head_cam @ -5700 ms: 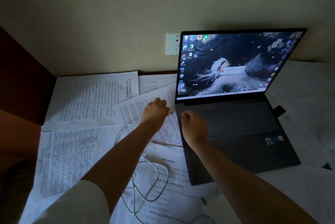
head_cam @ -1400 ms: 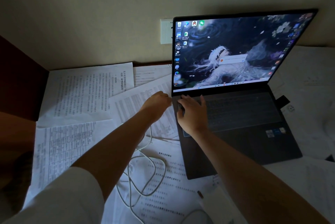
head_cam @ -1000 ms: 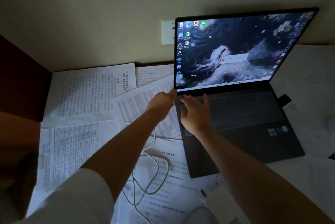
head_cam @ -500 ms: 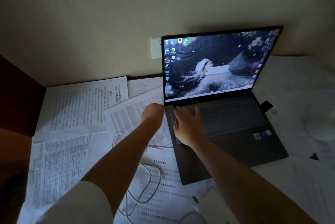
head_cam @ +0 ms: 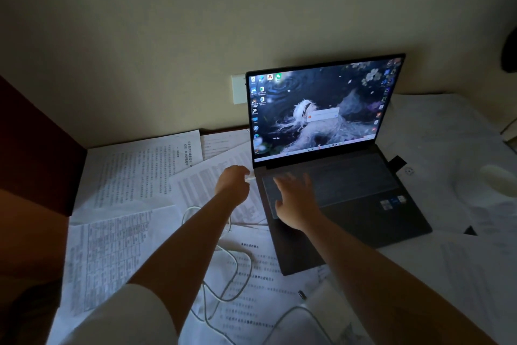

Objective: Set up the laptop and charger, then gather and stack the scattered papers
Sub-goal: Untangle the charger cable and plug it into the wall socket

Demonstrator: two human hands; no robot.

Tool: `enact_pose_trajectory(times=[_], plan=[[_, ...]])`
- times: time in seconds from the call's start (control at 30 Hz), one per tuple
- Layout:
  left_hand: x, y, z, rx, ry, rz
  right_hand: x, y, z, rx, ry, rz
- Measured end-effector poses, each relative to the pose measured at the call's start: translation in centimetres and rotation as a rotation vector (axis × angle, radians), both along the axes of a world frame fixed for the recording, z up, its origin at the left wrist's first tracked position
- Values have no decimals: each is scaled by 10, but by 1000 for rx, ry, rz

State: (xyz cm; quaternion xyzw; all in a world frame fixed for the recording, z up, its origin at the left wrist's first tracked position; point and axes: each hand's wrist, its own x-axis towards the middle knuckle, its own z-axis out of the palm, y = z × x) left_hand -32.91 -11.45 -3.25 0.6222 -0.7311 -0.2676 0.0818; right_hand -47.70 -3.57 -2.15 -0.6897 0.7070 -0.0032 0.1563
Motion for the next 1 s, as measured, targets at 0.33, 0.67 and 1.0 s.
enact_pose_trajectory(times=[0.33, 0.67, 1.0], plan=[[-10, 86, 16, 41, -31, -173, -13, 98, 15, 75, -185, -215], [-25, 202, 17, 108, -71, -47, -37, 184, 5, 208, -112, -77], [-22, 273, 42, 76, -70, 384, -29, 212, 9, 264, -235, -178]])
